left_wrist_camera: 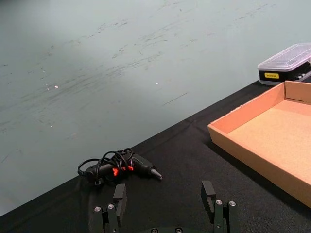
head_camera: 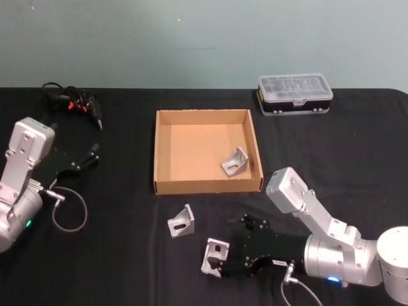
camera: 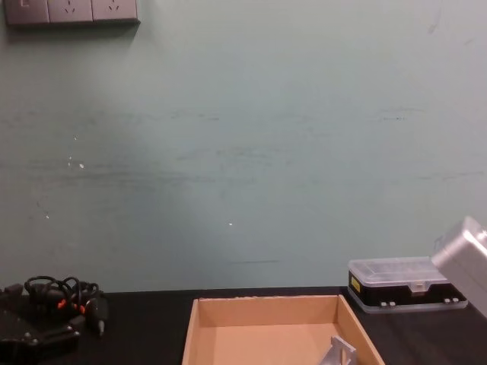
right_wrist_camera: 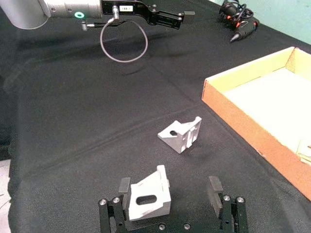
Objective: Use one hand to pick up the angle iron from the table and place it into the box.
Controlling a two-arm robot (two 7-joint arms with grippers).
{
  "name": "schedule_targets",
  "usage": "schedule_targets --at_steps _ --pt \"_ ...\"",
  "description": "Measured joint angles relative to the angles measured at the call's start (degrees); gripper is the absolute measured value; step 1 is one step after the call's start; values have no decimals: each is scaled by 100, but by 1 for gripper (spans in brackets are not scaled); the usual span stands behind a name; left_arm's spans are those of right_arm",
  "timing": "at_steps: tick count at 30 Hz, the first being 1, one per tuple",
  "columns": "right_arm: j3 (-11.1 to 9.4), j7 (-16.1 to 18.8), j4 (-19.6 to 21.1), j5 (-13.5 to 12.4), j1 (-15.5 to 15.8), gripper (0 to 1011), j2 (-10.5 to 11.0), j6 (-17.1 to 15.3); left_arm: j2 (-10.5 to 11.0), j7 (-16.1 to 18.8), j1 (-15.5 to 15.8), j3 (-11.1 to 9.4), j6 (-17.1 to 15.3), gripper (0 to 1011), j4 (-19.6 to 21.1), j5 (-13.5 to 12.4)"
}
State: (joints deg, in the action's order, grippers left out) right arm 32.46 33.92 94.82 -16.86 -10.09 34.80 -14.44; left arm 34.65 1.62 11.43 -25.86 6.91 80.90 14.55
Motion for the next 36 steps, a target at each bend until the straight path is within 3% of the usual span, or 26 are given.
schedule_targets --at_steps 14,21,28,29,36 --pt "57 -55 -25 -28 13 973 10 39 0 0 0 0 0 1011 0 0" --pt "67 -66 -29 -44 24 812 7 76 0 0 0 0 0 1011 0 0" --pt "64 -88 -29 -51 39 600 2 117 0 0 0 0 0 1011 0 0" --pt "64 -90 -29 -52 40 520 0 119 -1 0 0 0 0 1011 0 0" --pt "83 -91 -47 -40 29 332 -19 125 0 0 0 0 0 1011 0 0"
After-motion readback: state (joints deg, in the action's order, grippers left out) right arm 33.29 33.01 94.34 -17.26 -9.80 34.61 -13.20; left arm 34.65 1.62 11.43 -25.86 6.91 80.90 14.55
